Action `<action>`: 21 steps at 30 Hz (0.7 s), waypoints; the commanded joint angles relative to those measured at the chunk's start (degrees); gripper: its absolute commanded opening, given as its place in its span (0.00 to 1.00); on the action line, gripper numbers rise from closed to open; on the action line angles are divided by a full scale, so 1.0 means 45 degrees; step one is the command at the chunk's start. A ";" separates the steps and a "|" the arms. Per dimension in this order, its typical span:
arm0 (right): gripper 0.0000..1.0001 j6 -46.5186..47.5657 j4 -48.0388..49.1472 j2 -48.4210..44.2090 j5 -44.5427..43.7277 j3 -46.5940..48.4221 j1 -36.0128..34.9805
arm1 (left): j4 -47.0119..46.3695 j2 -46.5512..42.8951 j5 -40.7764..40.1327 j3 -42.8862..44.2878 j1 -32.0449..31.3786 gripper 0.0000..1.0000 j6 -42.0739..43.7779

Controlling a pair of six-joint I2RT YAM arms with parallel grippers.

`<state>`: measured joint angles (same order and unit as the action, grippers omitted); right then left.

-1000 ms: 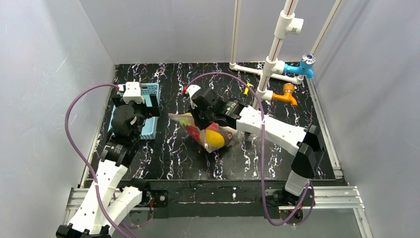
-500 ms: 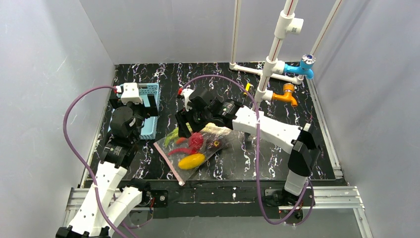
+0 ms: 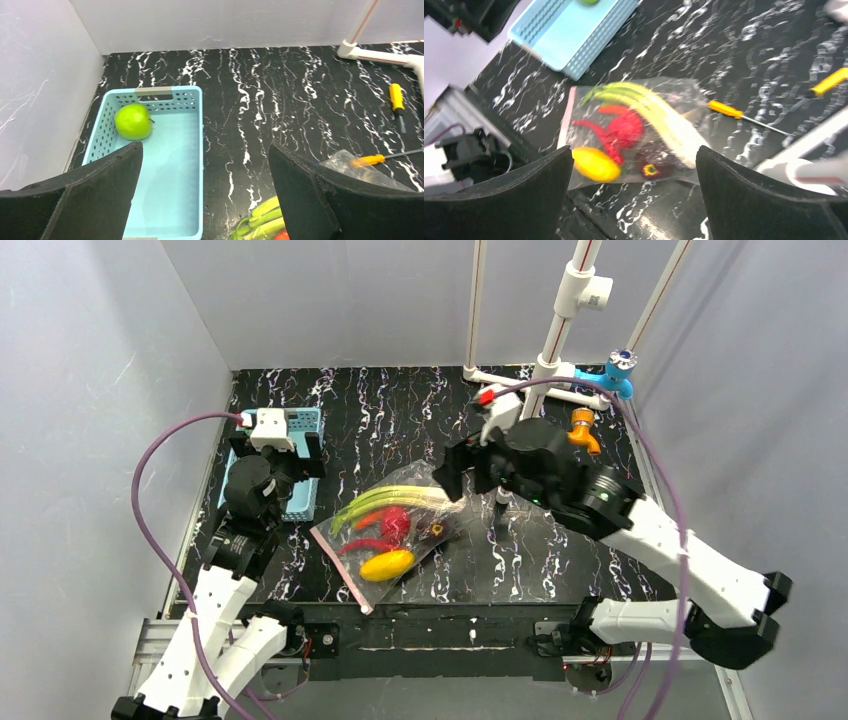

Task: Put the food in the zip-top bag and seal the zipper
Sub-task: Reset both arms

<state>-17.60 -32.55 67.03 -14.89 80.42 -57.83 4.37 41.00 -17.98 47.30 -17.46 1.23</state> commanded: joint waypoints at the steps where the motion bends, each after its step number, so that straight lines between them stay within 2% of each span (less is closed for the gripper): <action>1: 0.98 0.0065 -0.0997 -0.2342 -0.4683 -0.0665 -0.0001 | 0.0859 -0.0798 0.1204 0.0685 -0.0493 0.96 -0.1145; 6: 0.98 0.0452 -0.1364 -0.4514 -0.6017 -0.1081 0.0006 | 0.2418 -0.2172 0.2250 0.1959 -0.0496 0.96 -0.2277; 11: 0.98 0.0821 -0.1043 -0.6658 -0.6207 -0.1655 -0.0001 | 0.3578 -0.3270 0.2851 0.3704 -0.0496 0.96 -0.3211; 21: 0.98 0.0407 -0.1085 -0.8103 -0.6626 -0.1992 -0.0001 | 0.3948 -0.3475 0.2973 0.4184 -0.0496 0.97 -0.3854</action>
<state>-14.82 -39.06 31.79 -42.17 73.08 -57.76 18.52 22.03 -6.00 66.30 -19.62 -14.60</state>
